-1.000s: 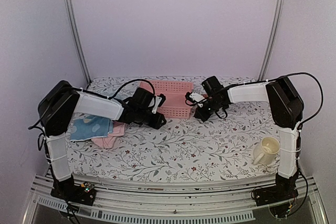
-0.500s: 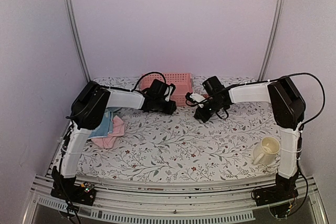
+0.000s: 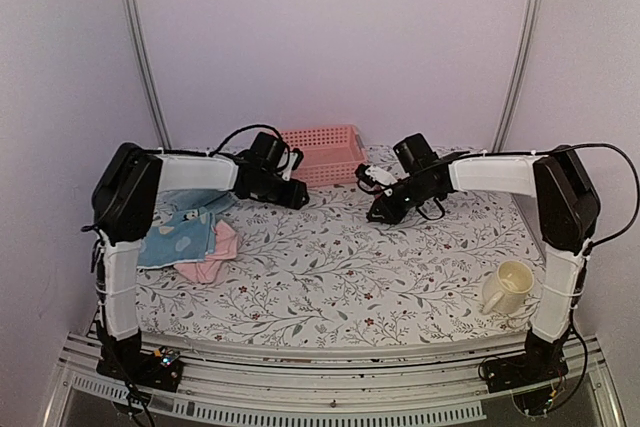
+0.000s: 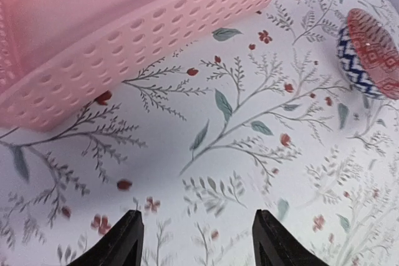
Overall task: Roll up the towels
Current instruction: Move the bin to the corner of the board, then adjust the towel from the towel pile.
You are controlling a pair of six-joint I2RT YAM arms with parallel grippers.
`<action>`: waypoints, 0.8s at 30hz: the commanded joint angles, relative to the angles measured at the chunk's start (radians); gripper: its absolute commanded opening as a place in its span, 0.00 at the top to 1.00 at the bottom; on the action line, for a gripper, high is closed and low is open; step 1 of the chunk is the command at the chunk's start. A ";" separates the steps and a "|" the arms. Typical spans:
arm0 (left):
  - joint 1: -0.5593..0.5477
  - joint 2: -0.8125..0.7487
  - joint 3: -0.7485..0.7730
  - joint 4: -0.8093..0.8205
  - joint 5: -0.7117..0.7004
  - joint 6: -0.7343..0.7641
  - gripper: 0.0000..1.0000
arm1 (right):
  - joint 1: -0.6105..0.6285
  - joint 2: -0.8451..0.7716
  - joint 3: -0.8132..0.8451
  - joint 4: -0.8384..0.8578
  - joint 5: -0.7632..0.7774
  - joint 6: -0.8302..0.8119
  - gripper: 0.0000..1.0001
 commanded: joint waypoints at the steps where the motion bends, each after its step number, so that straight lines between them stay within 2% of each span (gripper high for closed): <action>1: 0.000 -0.290 -0.113 -0.156 -0.126 -0.046 0.37 | 0.001 -0.096 -0.012 -0.033 -0.118 -0.024 0.61; 4: 0.048 -0.377 -0.166 -0.318 -0.233 -0.114 0.37 | 0.002 -0.133 -0.010 -0.071 -0.185 -0.046 0.48; 11: 0.109 -0.507 -0.307 -0.566 -0.355 -0.280 0.39 | 0.001 -0.193 -0.040 -0.107 -0.196 -0.066 0.46; 13: 0.125 -0.513 -0.330 -0.627 -0.353 -0.307 0.41 | 0.001 -0.192 -0.045 -0.111 -0.196 -0.070 0.45; 19: 0.153 -0.481 -0.396 -0.685 -0.370 -0.324 0.42 | 0.002 -0.164 -0.048 -0.129 -0.273 -0.072 0.44; 24: 0.153 -0.463 -0.385 -0.705 -0.400 -0.333 0.54 | 0.002 -0.151 -0.047 -0.132 -0.299 -0.067 0.43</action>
